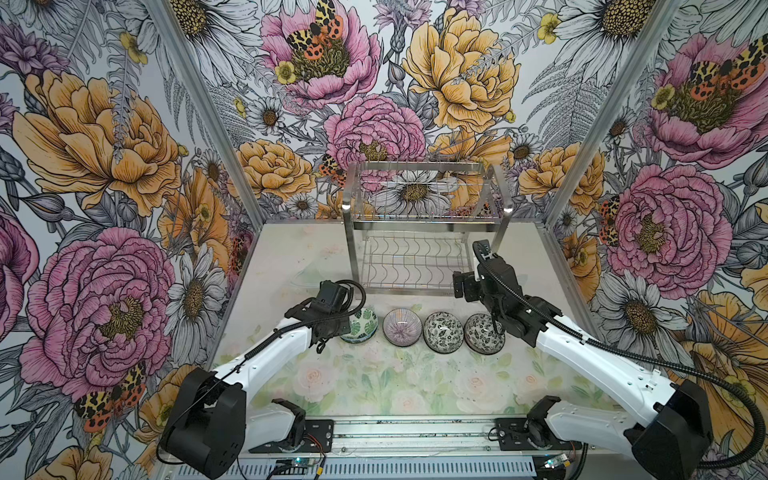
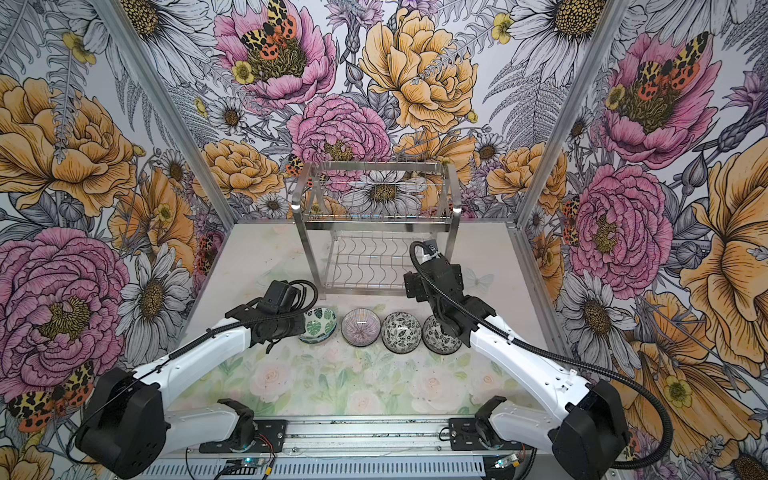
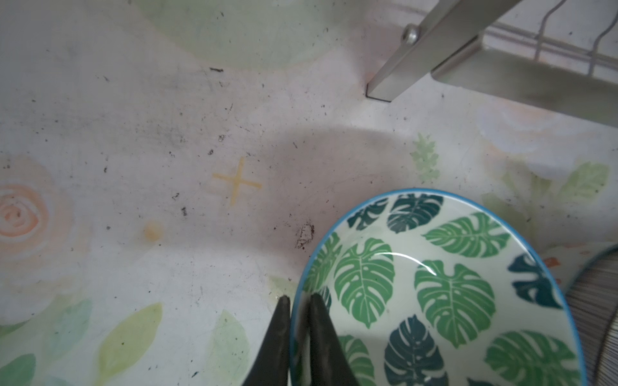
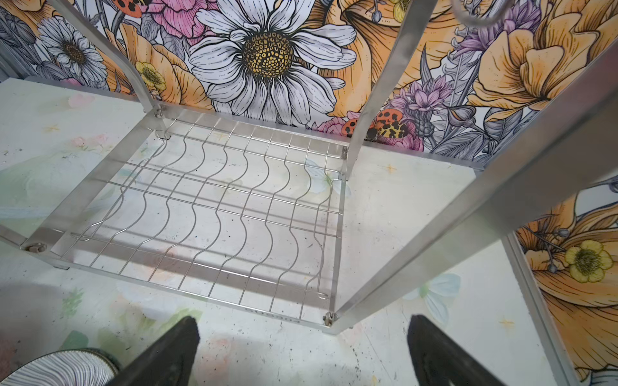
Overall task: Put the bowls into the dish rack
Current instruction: 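Lower the left gripper onto the green leaf bowl rim and grasp it, then lift the green leaf bowl with the left gripper while the right grasps it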
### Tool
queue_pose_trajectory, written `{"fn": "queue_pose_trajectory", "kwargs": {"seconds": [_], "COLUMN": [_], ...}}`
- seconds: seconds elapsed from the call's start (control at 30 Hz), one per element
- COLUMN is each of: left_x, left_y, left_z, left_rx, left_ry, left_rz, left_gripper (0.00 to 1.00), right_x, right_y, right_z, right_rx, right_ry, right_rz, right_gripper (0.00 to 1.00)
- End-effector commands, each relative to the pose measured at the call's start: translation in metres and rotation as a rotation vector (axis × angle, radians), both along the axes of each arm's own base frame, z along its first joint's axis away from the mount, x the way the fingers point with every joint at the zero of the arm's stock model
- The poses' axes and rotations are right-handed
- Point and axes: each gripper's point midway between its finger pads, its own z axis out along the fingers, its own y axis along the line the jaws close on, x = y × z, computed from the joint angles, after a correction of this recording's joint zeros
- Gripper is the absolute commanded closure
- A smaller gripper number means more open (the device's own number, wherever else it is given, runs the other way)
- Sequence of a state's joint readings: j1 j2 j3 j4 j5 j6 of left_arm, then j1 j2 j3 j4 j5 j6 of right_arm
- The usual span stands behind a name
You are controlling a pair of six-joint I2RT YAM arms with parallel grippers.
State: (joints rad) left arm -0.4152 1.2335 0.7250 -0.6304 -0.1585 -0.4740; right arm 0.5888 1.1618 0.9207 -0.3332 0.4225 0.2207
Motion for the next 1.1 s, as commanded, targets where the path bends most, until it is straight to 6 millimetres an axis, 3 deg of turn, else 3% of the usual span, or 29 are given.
{"fn": "queue_pose_trajectory", "kwargs": {"seconds": [0.0, 0.2, 0.77, 1.07], "left_x": [0.0, -0.002, -0.007, -0.005], "left_y": [0.002, 0.004, 0.008, 0.01], "left_z": [0.003, 0.007, 0.025, 0.047], "left_rx": [0.009, 0.013, 0.005, -0.025], "left_ry": [-0.01, -0.019, -0.067, -0.154], "left_rz": [0.001, 0.002, 0.009, 0.02], "left_gripper": [0.93, 1.0, 1.0, 1.0], "right_x": [-0.002, -0.002, -0.004, -0.006], "right_y": [-0.002, -0.003, -0.003, -0.003], "right_z": [0.005, 0.004, 0.004, 0.005], "right_rx": [0.019, 0.02, 0.033, 0.041], "right_ry": [-0.015, -0.014, -0.016, -0.02], "right_rz": [-0.016, -0.02, -0.016, -0.016], "right_gripper": [0.0, 0.0, 0.0, 0.0]}}
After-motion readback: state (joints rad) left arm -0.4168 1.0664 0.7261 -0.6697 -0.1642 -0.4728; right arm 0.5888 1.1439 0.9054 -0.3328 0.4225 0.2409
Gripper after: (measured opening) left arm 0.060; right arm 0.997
